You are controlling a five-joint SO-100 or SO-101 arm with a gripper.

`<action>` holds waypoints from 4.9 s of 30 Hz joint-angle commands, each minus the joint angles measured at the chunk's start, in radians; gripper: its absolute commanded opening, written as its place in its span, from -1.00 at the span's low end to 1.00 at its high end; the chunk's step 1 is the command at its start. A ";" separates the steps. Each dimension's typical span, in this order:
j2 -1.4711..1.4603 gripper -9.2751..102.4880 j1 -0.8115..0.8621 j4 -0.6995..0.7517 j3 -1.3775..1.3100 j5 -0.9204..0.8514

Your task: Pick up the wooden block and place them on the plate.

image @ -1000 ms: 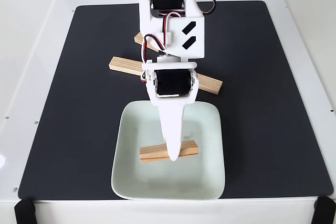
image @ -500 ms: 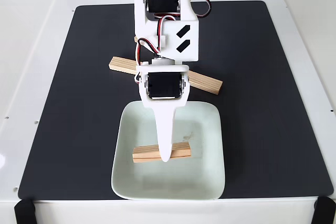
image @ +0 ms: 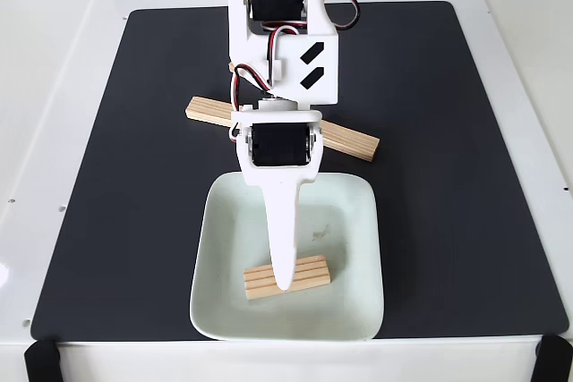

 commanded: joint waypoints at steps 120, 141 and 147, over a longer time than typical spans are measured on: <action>1.347 -0.11 0.224 -0.074 2.109 -2.407; 1.328 -0.82 0.221 -0.074 2.121 -2.401; 1.328 -0.84 0.219 -0.072 2.126 -2.401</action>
